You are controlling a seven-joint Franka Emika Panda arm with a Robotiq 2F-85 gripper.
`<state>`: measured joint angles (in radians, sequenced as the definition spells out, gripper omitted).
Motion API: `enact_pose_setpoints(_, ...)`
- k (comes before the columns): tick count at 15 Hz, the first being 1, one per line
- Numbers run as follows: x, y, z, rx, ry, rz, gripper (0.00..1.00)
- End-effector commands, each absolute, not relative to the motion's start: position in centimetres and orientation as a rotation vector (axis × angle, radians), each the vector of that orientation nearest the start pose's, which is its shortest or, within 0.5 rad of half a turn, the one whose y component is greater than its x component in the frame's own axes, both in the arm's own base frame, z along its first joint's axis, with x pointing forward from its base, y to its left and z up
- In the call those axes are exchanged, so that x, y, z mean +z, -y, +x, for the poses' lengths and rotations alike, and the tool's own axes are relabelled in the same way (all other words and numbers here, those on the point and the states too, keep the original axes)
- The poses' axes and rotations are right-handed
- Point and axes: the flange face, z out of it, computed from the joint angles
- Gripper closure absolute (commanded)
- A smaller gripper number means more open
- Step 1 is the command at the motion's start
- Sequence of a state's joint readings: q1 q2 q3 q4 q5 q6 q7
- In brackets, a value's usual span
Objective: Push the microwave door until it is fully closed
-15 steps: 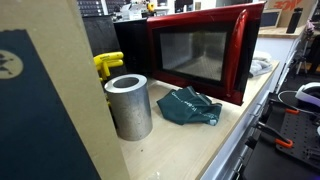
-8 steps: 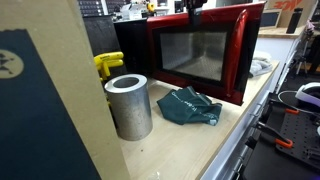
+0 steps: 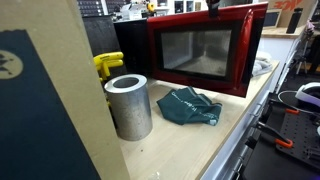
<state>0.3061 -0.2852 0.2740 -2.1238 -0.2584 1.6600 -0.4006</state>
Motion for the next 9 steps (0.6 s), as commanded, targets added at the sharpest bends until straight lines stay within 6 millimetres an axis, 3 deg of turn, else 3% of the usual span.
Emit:
enact_pose_setpoints(1,51.2,-21.1,36.4,0.378,1.705,-3.085,1.00)
enact_pose_setpoints(6,50.0,-18.8,35.6,0.397,1.745,-3.128,1.00)
enact_pose_setpoints(9,50.1,-16.8,36.1,0.386,1.878,-3.170,1.00)
